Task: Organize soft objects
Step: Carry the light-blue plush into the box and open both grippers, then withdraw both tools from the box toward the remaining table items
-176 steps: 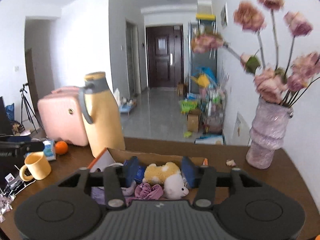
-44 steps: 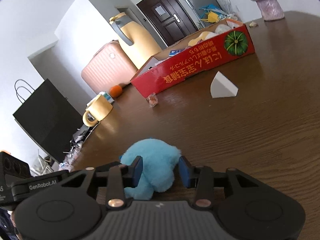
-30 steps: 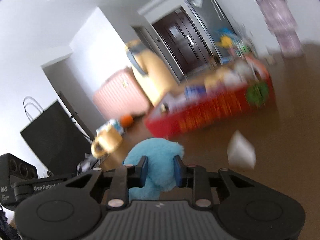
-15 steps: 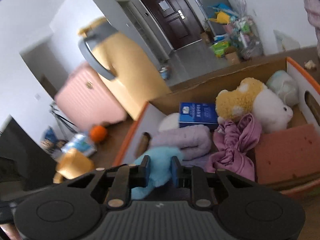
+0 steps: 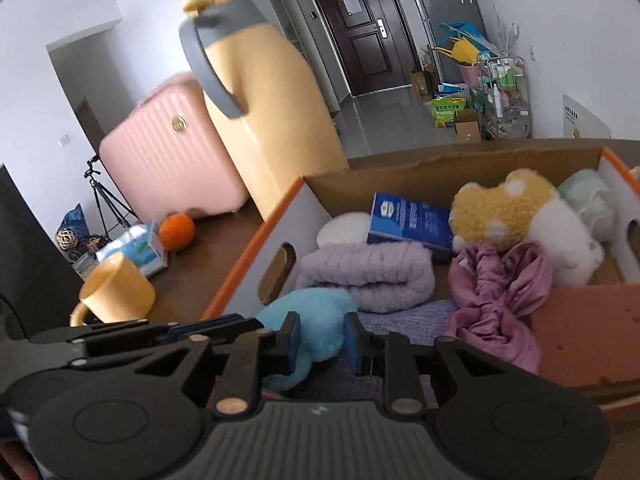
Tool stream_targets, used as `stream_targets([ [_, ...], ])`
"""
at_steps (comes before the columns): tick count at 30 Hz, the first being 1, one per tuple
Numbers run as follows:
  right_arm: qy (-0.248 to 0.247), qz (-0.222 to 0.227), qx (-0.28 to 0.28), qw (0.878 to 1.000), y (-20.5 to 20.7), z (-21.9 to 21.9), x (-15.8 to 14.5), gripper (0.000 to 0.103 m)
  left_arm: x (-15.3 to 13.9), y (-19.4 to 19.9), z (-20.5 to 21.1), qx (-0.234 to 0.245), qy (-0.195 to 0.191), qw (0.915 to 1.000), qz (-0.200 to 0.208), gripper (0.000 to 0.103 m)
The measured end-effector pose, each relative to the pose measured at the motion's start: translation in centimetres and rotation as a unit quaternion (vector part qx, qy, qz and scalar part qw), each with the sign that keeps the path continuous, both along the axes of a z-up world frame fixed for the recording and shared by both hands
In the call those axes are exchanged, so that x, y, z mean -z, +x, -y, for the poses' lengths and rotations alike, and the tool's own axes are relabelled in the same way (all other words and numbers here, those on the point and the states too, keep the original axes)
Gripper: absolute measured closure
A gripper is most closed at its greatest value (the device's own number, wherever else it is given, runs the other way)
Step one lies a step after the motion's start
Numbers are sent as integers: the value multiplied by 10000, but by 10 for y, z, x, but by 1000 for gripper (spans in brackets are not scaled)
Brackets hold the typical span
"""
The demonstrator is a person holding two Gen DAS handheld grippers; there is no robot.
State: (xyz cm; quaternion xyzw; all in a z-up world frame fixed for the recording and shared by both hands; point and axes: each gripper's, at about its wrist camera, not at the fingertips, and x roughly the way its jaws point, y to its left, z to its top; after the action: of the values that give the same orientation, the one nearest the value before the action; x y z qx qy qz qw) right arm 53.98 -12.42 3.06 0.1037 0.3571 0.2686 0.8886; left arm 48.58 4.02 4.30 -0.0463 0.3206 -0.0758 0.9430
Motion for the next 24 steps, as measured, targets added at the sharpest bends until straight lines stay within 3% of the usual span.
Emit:
stream_targets([
  [2,54,234,56,9997,-15,16,-21,70,-22,-16,-3,6,-63,9997,228,90],
  [6,-77,688,274,9972,-42,45,-66,64,-63,-52,-5,-95,34,9979,645,84],
  [9,-290,1141,485,9919,-71,70,-96,48,-81,-86,-6,-287,57,9949,965,58],
  [11,-479,1515,664,9851,-96,87,-108,26,-83,-108,-4,-459,135,9911,1241,32],
  [13,-689,1791,818,9780,-120,101,-110,11,-81,-134,0,-639,198,9859,1532,19],
  [19,-1149,2293,1010,9612,-172,122,-94,8,-70,-184,16,-733,330,9797,1835,9],
  [24,-970,2427,1209,9576,-204,134,-91,7,-69,-210,26,-713,471,9771,1950,6],
])
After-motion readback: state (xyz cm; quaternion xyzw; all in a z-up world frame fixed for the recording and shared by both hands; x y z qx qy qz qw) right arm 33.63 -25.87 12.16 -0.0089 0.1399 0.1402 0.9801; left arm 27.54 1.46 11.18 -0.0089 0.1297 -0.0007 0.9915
